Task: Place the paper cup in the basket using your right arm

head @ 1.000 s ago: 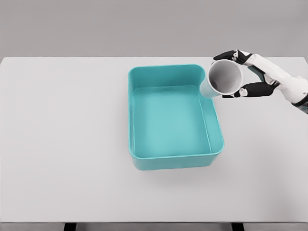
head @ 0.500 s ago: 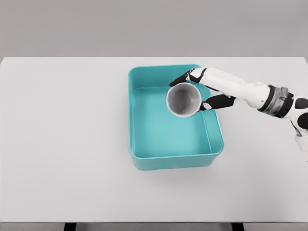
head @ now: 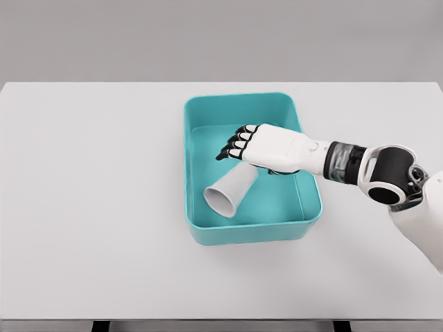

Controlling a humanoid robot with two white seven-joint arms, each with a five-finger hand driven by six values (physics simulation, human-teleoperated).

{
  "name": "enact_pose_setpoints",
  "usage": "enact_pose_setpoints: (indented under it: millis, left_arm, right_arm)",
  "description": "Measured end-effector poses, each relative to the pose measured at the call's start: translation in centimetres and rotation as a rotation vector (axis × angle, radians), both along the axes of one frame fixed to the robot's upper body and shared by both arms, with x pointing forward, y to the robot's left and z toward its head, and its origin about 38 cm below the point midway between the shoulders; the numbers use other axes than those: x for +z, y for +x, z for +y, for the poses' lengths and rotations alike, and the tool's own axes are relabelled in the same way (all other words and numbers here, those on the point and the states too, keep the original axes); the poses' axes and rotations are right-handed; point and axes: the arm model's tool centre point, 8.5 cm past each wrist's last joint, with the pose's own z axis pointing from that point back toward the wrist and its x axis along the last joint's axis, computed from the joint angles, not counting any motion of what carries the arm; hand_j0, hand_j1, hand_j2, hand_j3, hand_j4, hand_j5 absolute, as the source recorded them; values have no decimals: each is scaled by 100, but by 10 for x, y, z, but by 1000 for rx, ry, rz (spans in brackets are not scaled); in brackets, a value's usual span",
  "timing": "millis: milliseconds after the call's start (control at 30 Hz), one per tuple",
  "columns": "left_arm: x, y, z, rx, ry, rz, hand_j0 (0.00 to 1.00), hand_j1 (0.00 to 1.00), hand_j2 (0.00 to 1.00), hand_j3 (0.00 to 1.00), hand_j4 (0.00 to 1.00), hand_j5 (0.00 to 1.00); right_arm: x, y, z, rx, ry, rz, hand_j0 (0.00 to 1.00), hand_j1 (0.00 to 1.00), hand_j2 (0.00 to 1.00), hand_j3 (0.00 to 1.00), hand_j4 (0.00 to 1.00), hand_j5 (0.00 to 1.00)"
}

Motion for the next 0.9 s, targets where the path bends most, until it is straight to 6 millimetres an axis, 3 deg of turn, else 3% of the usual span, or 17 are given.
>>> enact_pose_setpoints:
  millis: [100,167,267,333,367,400,433,500,700,900]
  left_arm:
    - [0,0,0,0,0,0,100,100,100,100,100,100]
    - [0,0,0,0,0,0,100,100,100,100,100,100]
    - [0,0,0,0,0,0,100,100,100,100,100,100]
    - [0,0,0,0,0,0,100,100,100,100,100,100]
    - [0,0,0,0,0,0,100,100,100,100,100,100]
    - [0,0,0,0,0,0,100,100,100,100,100,100]
    - [0,0,0,0,0,0,100,100,100,100,100,100]
    - [0,0,0,0,0,0,100,100,100,100,100,100]
    - [0,0,0,0,0,0,100,100,100,100,100,100]
    - [0,0,0,1,0,0,100,100,100,100,100,100]
  right_arm:
    - [15,3,-10,-12,81,15,100,100,100,100,100,100]
    - [40,4,-31,-16,273,69,100,100,100,100,100,100]
    - [57,9,-109,-135,607,167,100,100,100,100,100,100]
    - [55,6,-166,-229,833,228,100,100,100,100,100,100]
    - [45,2,-189,-286,893,254,100,100,100,100,100,100]
    - [43,1,-205,-325,924,251,100,100,100,100,100,100]
    - [28,-5,-216,-374,928,272,100,100,100,100,100,100]
    - [17,-10,-228,-421,929,279,100,100,100,100,100,100]
    - [12,-11,-237,-455,937,271,100,100,100,100,100,100]
    - [3,-9,-229,-459,947,276,100,100,100,100,100,100]
